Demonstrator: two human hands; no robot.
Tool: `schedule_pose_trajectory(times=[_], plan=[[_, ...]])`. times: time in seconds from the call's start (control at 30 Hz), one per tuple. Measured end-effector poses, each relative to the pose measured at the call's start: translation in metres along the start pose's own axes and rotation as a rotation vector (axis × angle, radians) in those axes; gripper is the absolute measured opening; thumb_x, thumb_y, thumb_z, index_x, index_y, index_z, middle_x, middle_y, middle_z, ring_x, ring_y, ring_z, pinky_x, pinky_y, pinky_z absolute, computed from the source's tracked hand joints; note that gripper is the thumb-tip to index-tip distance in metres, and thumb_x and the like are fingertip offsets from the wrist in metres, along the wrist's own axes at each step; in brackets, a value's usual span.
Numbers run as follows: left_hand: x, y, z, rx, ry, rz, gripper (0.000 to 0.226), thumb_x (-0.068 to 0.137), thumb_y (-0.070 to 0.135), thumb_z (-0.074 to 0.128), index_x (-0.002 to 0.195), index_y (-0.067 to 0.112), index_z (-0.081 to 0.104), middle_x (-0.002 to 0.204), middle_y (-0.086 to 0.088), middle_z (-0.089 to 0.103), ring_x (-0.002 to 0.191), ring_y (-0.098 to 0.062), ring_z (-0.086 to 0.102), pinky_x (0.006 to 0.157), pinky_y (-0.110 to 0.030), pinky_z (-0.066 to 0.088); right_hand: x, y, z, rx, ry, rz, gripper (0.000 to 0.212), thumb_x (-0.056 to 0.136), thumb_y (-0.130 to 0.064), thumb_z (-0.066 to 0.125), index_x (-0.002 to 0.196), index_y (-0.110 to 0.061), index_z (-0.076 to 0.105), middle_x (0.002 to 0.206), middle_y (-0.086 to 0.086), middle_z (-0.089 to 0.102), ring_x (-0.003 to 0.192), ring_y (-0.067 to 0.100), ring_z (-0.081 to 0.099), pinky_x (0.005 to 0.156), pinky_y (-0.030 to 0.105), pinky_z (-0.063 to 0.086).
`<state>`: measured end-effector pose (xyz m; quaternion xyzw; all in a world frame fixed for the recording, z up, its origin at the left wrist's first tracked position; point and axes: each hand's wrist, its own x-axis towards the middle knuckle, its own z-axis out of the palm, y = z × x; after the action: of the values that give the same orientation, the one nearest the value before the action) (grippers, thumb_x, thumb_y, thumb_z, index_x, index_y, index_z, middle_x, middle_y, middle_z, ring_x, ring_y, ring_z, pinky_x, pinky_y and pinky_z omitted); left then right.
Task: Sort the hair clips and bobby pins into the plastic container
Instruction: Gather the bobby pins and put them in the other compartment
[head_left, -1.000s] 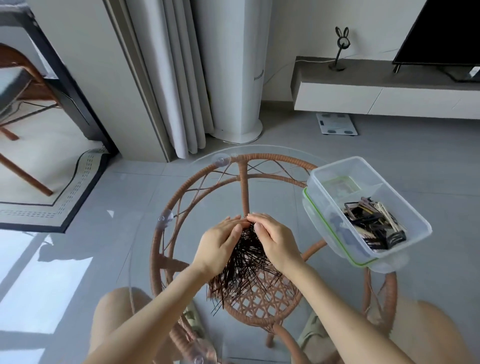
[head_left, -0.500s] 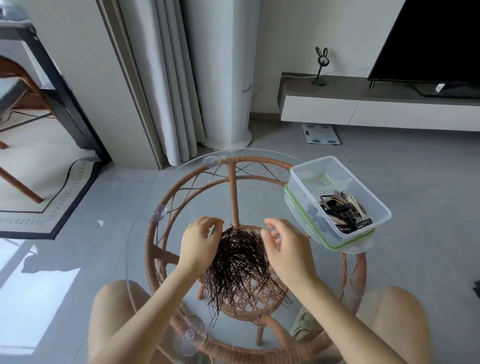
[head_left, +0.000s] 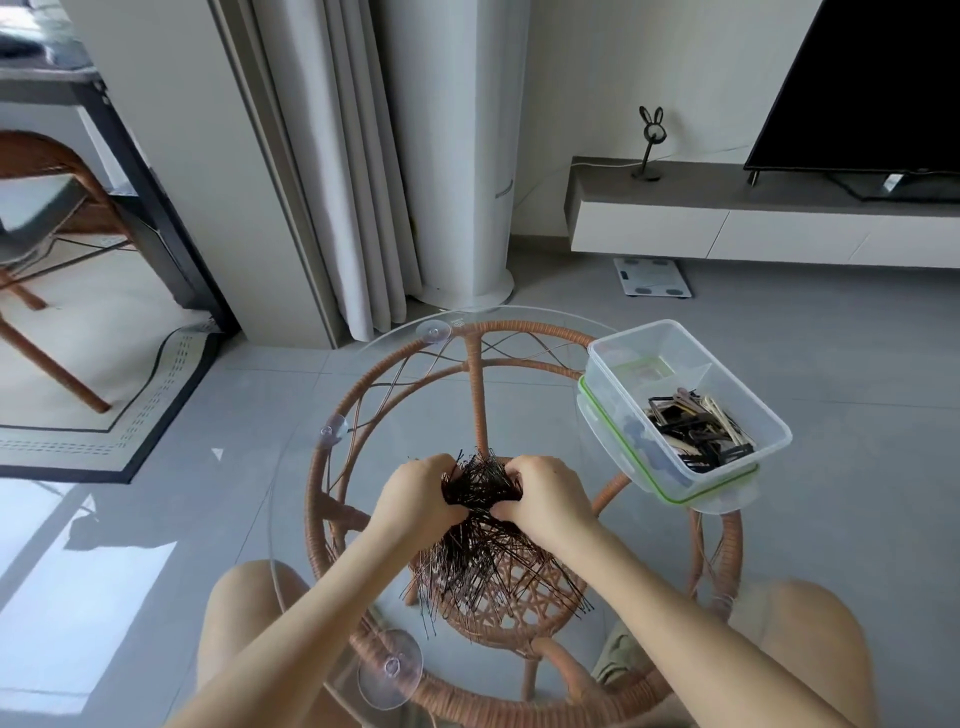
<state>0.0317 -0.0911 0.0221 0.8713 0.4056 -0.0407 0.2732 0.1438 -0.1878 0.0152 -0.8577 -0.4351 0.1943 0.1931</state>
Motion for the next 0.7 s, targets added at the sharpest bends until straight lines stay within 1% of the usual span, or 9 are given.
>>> schedule_pose_trajectory(times=[0.03, 0.1, 0.23, 0.3, 0.4, 0.5, 0.6, 0.63, 0.7], plan=[[0.0, 0.0, -0.001, -0.009, 0.031, 0.002, 0.035, 0.08, 0.018, 0.068, 0.112, 0.011, 0.059, 0.086, -0.007, 0.062, 0.066, -0.02, 0.051, 0.047, -0.023, 0.039, 0.001, 0.001, -0.002, 0.026, 0.019, 0.005, 0.045, 0.078, -0.023, 0.07, 0.12, -0.009, 0.059, 0.12, 0.009, 0.063, 0.106, 0.023, 0.059, 0.083, 0.026, 0.045], [0.001, 0.001, -0.003, -0.025, 0.082, -0.002, 0.027, 0.081, 0.016, 0.066, 0.107, 0.011, 0.063, 0.087, -0.009, 0.067, 0.066, -0.022, 0.055, 0.054, -0.026, 0.048, 0.001, 0.002, -0.007, 0.055, 0.058, 0.008, 0.034, 0.078, -0.018, 0.069, 0.11, -0.008, 0.065, 0.111, 0.01, 0.067, 0.099, 0.023, 0.062, 0.074, 0.022, 0.044], [0.003, 0.003, -0.009, -0.077, 0.143, -0.025, 0.017, 0.081, 0.014, 0.067, 0.098, 0.011, 0.069, 0.09, -0.009, 0.071, 0.067, -0.024, 0.066, 0.057, -0.027, 0.055, 0.0, 0.0, -0.019, 0.092, 0.122, -0.004, 0.023, 0.079, -0.014, 0.069, 0.1, -0.005, 0.069, 0.101, 0.012, 0.07, 0.092, 0.023, 0.064, 0.077, 0.023, 0.048], [0.004, 0.005, -0.016, -0.077, 0.177, -0.009, 0.014, 0.08, 0.013, 0.067, 0.093, 0.011, 0.071, 0.085, -0.007, 0.072, 0.067, -0.021, 0.066, 0.057, -0.024, 0.053, 0.0, -0.002, -0.026, 0.101, 0.136, -0.018, 0.018, 0.078, -0.014, 0.07, 0.094, -0.004, 0.071, 0.096, 0.011, 0.072, 0.085, 0.022, 0.065, 0.072, 0.022, 0.047], [0.003, 0.01, -0.032, -0.082, 0.211, 0.001, 0.008, 0.079, 0.009, 0.065, 0.082, 0.006, 0.072, 0.068, -0.005, 0.067, 0.059, -0.019, 0.06, 0.051, -0.022, 0.049, 0.0, -0.003, -0.04, 0.131, 0.148, -0.02, 0.015, 0.077, -0.014, 0.072, 0.089, -0.006, 0.072, 0.092, 0.009, 0.073, 0.076, 0.017, 0.063, 0.069, 0.02, 0.046], [0.0, 0.014, -0.049, -0.115, 0.244, 0.001, 0.007, 0.078, 0.009, 0.067, 0.079, 0.006, 0.073, 0.069, -0.007, 0.071, 0.058, -0.018, 0.066, 0.054, -0.024, 0.053, -0.001, -0.005, -0.053, 0.133, 0.173, -0.038, 0.016, 0.076, -0.015, 0.073, 0.089, -0.007, 0.073, 0.091, 0.008, 0.073, 0.076, 0.014, 0.062, 0.067, 0.018, 0.045], [-0.003, 0.019, -0.063, -0.155, 0.259, 0.003, 0.006, 0.078, 0.009, 0.067, 0.077, 0.008, 0.073, 0.07, -0.009, 0.074, 0.062, -0.022, 0.07, 0.062, -0.029, 0.058, -0.001, -0.007, -0.068, 0.136, 0.194, -0.059, 0.014, 0.076, -0.015, 0.072, 0.088, -0.008, 0.073, 0.09, 0.005, 0.073, 0.077, 0.013, 0.064, 0.055, 0.011, 0.044], [-0.003, 0.021, -0.067, -0.162, 0.264, 0.006, 0.005, 0.078, 0.009, 0.068, 0.077, 0.009, 0.073, 0.069, -0.009, 0.074, 0.064, -0.022, 0.071, 0.066, -0.031, 0.059, -0.001, -0.007, -0.072, 0.14, 0.204, -0.066, 0.013, 0.075, -0.015, 0.072, 0.086, -0.008, 0.074, 0.088, 0.004, 0.073, 0.077, 0.013, 0.064, 0.057, 0.012, 0.044], [-0.003, 0.023, -0.073, -0.178, 0.275, 0.01, 0.005, 0.078, 0.011, 0.068, 0.076, 0.011, 0.072, 0.059, -0.003, 0.068, 0.061, -0.019, 0.07, 0.065, -0.03, 0.058, 0.001, -0.008, -0.081, 0.15, 0.22, -0.083, 0.01, 0.073, -0.015, 0.073, 0.08, -0.009, 0.074, 0.081, 0.003, 0.074, 0.074, 0.011, 0.065, 0.061, 0.011, 0.044]])
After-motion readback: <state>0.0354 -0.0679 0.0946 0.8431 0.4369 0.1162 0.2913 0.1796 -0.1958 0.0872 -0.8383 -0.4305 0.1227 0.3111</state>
